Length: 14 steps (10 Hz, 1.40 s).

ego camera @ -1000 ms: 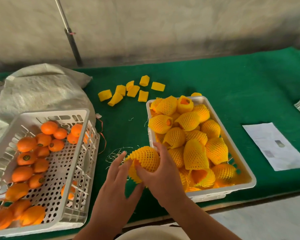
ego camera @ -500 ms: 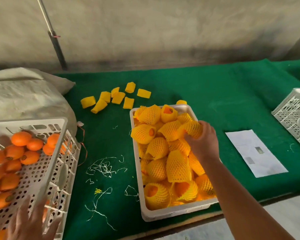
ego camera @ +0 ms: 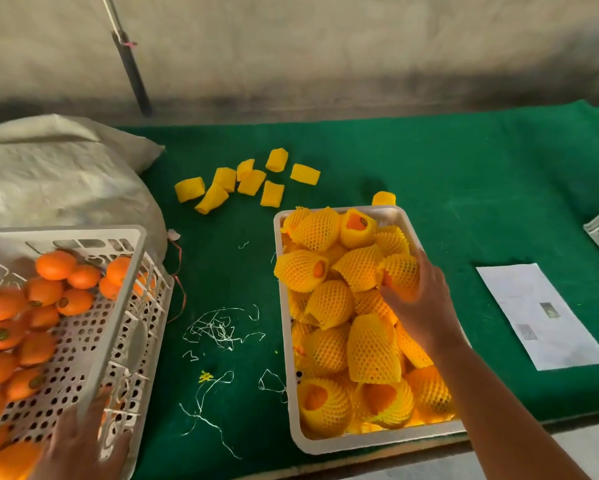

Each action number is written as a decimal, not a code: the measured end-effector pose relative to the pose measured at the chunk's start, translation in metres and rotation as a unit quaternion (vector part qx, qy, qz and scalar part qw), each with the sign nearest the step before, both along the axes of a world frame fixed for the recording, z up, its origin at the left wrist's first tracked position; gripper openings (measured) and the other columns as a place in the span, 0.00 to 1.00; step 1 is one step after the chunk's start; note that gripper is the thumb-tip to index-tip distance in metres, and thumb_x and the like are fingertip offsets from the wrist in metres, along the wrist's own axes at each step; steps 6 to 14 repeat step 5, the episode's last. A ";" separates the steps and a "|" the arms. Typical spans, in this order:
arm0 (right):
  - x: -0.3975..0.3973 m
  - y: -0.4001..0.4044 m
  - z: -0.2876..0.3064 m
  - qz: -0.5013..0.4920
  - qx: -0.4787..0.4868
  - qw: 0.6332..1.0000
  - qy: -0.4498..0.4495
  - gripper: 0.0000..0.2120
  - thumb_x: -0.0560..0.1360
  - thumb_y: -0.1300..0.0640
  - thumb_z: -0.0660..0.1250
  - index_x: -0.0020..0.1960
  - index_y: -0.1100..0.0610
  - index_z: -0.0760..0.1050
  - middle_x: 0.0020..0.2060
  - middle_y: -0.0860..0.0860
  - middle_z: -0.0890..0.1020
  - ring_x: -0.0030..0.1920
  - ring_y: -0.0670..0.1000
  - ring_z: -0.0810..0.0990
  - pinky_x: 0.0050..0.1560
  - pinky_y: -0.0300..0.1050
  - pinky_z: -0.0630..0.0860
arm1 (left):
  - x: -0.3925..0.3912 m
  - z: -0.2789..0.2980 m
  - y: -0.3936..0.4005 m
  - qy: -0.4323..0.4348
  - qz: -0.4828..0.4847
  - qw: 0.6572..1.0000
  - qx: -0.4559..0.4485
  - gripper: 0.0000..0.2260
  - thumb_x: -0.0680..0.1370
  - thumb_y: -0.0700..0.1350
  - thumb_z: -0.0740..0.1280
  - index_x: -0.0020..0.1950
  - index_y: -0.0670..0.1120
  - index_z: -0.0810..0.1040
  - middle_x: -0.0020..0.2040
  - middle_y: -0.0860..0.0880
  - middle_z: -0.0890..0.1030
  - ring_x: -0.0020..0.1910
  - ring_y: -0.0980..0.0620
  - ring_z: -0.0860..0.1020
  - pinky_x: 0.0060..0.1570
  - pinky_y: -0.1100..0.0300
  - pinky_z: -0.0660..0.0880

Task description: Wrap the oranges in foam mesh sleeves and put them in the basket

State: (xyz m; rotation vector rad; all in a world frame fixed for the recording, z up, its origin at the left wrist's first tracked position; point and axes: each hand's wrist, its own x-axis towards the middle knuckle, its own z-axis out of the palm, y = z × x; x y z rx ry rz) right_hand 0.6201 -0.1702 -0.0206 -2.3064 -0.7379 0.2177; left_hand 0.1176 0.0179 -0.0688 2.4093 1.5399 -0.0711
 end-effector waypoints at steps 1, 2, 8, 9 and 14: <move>-0.012 -0.002 -0.001 -0.005 0.002 1.000 -0.002 0.49 0.73 0.39 0.75 0.84 0.45 0.49 0.77 0.52 0.62 0.77 0.57 0.64 0.72 0.63 0.69 | 0.006 0.012 -0.002 0.011 0.002 1.000 -0.017 0.35 0.66 0.63 0.60 0.67 0.44 0.80 0.57 0.31 0.77 0.43 0.30 0.80 0.33 0.40 0.79; -0.031 -0.002 0.005 -0.031 0.011 0.999 -0.018 0.47 0.74 0.40 0.74 0.84 0.46 0.51 0.82 0.53 0.54 0.81 0.59 0.55 0.74 0.66 0.65 | 0.007 0.025 -0.008 -0.015 -0.020 1.000 0.012 0.34 0.67 0.62 0.60 0.65 0.43 0.80 0.59 0.33 0.78 0.44 0.33 0.81 0.33 0.44 0.80; -0.169 0.030 0.043 0.042 0.141 0.989 0.016 0.24 0.78 0.39 0.71 0.71 0.43 0.73 0.68 0.38 0.76 0.69 0.36 0.71 0.67 0.38 0.69 | -0.020 -0.010 -0.004 -0.180 -0.083 0.976 0.086 0.26 0.81 0.69 0.58 0.64 0.53 0.82 0.79 0.49 0.70 0.69 0.45 0.76 0.58 0.36 0.78; -0.169 0.030 0.043 0.042 0.141 0.989 0.016 0.24 0.78 0.39 0.71 0.71 0.43 0.73 0.68 0.38 0.76 0.69 0.36 0.71 0.67 0.38 0.69 | -0.020 -0.010 -0.004 -0.180 -0.083 0.976 0.086 0.26 0.81 0.69 0.58 0.64 0.53 0.82 0.79 0.49 0.70 0.69 0.45 0.76 0.58 0.36 0.78; -0.169 0.030 0.043 0.042 0.141 0.989 0.016 0.24 0.78 0.39 0.71 0.71 0.43 0.73 0.68 0.38 0.76 0.69 0.36 0.71 0.67 0.38 0.69 | -0.020 -0.010 -0.004 -0.180 -0.083 0.976 0.086 0.26 0.81 0.69 0.58 0.64 0.53 0.82 0.79 0.49 0.70 0.69 0.45 0.76 0.58 0.36 0.78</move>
